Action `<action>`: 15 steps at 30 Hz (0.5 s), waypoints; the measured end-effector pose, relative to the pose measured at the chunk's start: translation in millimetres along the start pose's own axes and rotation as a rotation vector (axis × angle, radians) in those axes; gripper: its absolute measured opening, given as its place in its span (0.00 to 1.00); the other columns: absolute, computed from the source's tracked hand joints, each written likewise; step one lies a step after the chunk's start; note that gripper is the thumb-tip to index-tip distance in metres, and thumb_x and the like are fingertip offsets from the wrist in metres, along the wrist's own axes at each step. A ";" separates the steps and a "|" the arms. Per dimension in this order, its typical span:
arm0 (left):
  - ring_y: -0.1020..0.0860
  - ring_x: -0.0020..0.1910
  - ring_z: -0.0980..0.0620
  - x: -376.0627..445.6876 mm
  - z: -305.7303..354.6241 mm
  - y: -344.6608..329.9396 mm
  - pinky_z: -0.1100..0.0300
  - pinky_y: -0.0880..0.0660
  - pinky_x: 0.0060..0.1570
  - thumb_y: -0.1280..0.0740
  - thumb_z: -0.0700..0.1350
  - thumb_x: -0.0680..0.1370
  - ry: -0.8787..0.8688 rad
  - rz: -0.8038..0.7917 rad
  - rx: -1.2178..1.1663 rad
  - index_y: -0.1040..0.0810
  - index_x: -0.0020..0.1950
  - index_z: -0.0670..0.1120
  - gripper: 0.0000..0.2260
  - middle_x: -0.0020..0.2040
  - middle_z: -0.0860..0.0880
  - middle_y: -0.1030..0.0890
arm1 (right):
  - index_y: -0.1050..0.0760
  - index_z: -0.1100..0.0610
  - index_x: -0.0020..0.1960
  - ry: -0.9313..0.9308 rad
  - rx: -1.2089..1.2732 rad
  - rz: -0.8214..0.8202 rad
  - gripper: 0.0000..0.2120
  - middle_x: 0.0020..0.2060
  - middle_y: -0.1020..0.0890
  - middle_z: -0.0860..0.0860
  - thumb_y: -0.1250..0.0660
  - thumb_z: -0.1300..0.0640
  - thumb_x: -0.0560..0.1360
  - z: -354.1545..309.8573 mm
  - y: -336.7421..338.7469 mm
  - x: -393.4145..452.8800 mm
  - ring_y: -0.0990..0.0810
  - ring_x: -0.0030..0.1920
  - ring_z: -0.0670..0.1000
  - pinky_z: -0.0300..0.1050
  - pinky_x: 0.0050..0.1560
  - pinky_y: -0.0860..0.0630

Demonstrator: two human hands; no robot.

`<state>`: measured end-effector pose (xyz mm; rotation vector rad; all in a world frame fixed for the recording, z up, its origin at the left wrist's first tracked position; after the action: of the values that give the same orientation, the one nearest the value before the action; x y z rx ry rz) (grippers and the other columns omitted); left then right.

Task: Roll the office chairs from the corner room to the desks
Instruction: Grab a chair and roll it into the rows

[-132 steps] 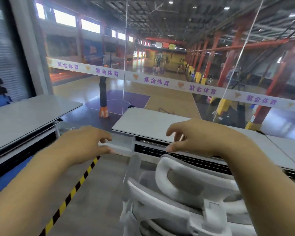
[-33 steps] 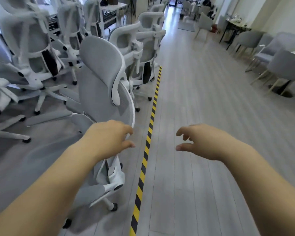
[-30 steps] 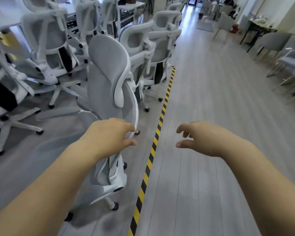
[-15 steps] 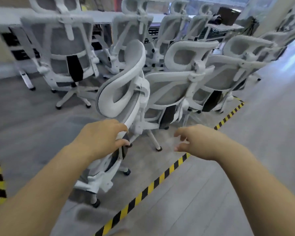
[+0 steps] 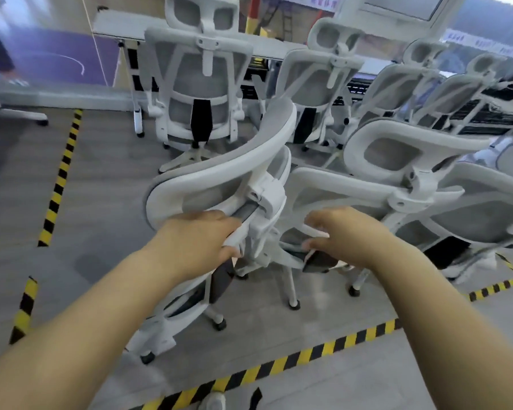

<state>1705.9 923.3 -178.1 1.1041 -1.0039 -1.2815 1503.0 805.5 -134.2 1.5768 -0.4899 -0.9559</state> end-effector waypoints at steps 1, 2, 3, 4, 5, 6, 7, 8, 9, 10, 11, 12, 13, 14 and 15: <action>0.27 0.57 0.52 3.6 1.8 -1.0 0.58 0.30 0.46 0.41 0.61 0.76 0.022 -0.008 0.013 0.32 0.57 0.53 0.15 0.56 0.57 0.26 | 0.30 0.48 0.65 0.027 0.003 0.030 0.21 0.61 0.24 0.47 0.34 0.44 0.74 3.5 4.6 10.4 0.27 0.60 0.51 0.49 0.56 0.27; 0.27 0.56 0.51 6.4 3.2 -0.4 0.58 0.32 0.44 0.41 0.61 0.77 0.047 -0.022 0.031 0.33 0.52 0.53 0.13 0.54 0.56 0.26 | 0.31 0.47 0.65 0.053 0.006 0.062 0.21 0.62 0.25 0.46 0.34 0.44 0.74 7.2 8.9 20.8 0.27 0.61 0.51 0.49 0.56 0.27; 0.27 0.55 0.51 8.6 4.5 0.8 0.59 0.33 0.42 0.41 0.61 0.77 0.076 -0.039 0.044 0.35 0.49 0.54 0.12 0.53 0.56 0.26 | 0.31 0.47 0.66 0.073 0.011 0.086 0.21 0.63 0.26 0.46 0.34 0.44 0.74 10.7 12.1 30.7 0.28 0.61 0.51 0.49 0.55 0.27; 0.27 0.55 0.51 10.5 5.6 2.0 0.59 0.34 0.41 0.41 0.61 0.76 0.104 -0.057 0.055 0.35 0.49 0.55 0.11 0.52 0.55 0.26 | 0.31 0.47 0.66 0.091 0.022 0.102 0.21 0.63 0.26 0.46 0.34 0.44 0.75 14.3 14.0 40.4 0.28 0.62 0.51 0.49 0.55 0.28; 0.27 0.55 0.51 12.2 6.8 2.9 0.59 0.33 0.41 0.41 0.61 0.76 0.127 -0.065 0.062 0.33 0.50 0.54 0.12 0.52 0.55 0.25 | 0.32 0.47 0.66 0.114 0.037 0.113 0.22 0.64 0.27 0.47 0.34 0.45 0.74 17.5 14.7 50.2 0.28 0.62 0.51 0.50 0.56 0.28; 0.26 0.54 0.50 13.5 7.8 2.8 0.58 0.31 0.42 0.40 0.61 0.76 0.149 -0.065 0.066 0.31 0.52 0.53 0.13 0.52 0.55 0.25 | 0.32 0.48 0.67 0.151 0.047 0.136 0.23 0.64 0.27 0.47 0.33 0.46 0.74 20.7 14.7 60.0 0.29 0.63 0.52 0.50 0.58 0.28; 0.26 0.55 0.50 14.3 9.4 2.4 0.58 0.30 0.43 0.39 0.61 0.76 0.174 -0.057 0.066 0.29 0.53 0.52 0.14 0.52 0.54 0.25 | 0.32 0.48 0.68 0.196 0.046 0.164 0.24 0.65 0.28 0.48 0.32 0.47 0.74 23.8 14.4 70.7 0.29 0.63 0.52 0.50 0.59 0.28; 0.26 0.56 0.50 14.4 10.9 1.4 0.57 0.28 0.46 0.38 0.60 0.76 0.202 -0.051 0.064 0.28 0.56 0.52 0.15 0.54 0.54 0.24 | 0.33 0.49 0.68 0.241 0.040 0.194 0.24 0.66 0.29 0.49 0.32 0.48 0.74 26.8 14.5 81.1 0.29 0.64 0.53 0.50 0.60 0.28; 0.27 0.57 0.50 14.4 13.1 1.0 0.57 0.28 0.48 0.38 0.59 0.76 0.233 -0.046 0.062 0.28 0.59 0.53 0.16 0.56 0.54 0.25 | 0.34 0.50 0.69 0.277 0.033 0.212 0.25 0.67 0.30 0.50 0.32 0.48 0.74 29.3 15.4 90.5 0.30 0.65 0.53 0.50 0.60 0.30; 0.27 0.59 0.51 13.2 15.7 0.0 0.57 0.27 0.50 0.38 0.58 0.76 0.265 -0.042 0.063 0.28 0.62 0.54 0.17 0.58 0.54 0.25 | 0.35 0.50 0.70 0.310 0.023 0.217 0.26 0.68 0.31 0.50 0.33 0.49 0.75 31.3 16.4 98.5 0.31 0.66 0.54 0.50 0.61 0.31; 0.27 0.59 0.51 11.4 18.7 -1.1 0.57 0.27 0.51 0.38 0.56 0.77 0.294 -0.029 0.065 0.29 0.64 0.54 0.17 0.59 0.54 0.25 | 0.36 0.49 0.71 0.343 0.009 0.214 0.26 0.70 0.33 0.50 0.34 0.50 0.76 33.0 16.2 105.6 0.33 0.68 0.54 0.50 0.63 0.32; 0.27 0.59 0.51 9.5 21.7 -2.8 0.57 0.26 0.52 0.38 0.55 0.77 0.323 -0.011 0.068 0.29 0.65 0.54 0.17 0.60 0.54 0.25 | 0.38 0.49 0.72 0.379 -0.008 0.206 0.26 0.71 0.35 0.50 0.35 0.51 0.76 35.1 15.2 112.7 0.36 0.70 0.54 0.50 0.64 0.34; 0.27 0.60 0.50 8.4 25.5 -3.8 0.56 0.26 0.53 0.39 0.54 0.77 0.354 0.008 0.073 0.29 0.66 0.55 0.17 0.60 0.54 0.24 | 0.38 0.48 0.73 0.417 -0.024 0.197 0.26 0.72 0.37 0.49 0.36 0.51 0.77 36.7 14.2 119.7 0.38 0.71 0.53 0.50 0.66 0.35; 0.27 0.60 0.50 7.3 29.0 -5.3 0.56 0.26 0.53 0.39 0.54 0.78 0.390 0.023 0.073 0.30 0.67 0.56 0.17 0.61 0.54 0.24 | 0.38 0.48 0.73 0.456 -0.037 0.186 0.25 0.73 0.38 0.49 0.37 0.53 0.77 38.4 11.9 126.0 0.39 0.72 0.53 0.49 0.67 0.36; 0.27 0.61 0.51 6.1 32.5 -6.6 0.57 0.27 0.53 0.39 0.54 0.78 0.426 0.044 0.070 0.30 0.68 0.57 0.18 0.61 0.54 0.24 | 0.38 0.48 0.73 0.494 -0.048 0.177 0.25 0.73 0.38 0.48 0.37 0.54 0.78 39.7 9.1 131.4 0.40 0.72 0.52 0.49 0.67 0.36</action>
<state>1673.1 915.5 -178.2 1.3322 -0.7490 -0.9265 1549.2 679.9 -166.0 1.6257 -0.2497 -0.4173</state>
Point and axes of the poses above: each hand's wrist, its own x-axis towards the middle knuckle, its own y-axis out of the back of the hand, z = x × y, the point moved 1 cm from there along x, towards the middle knuckle
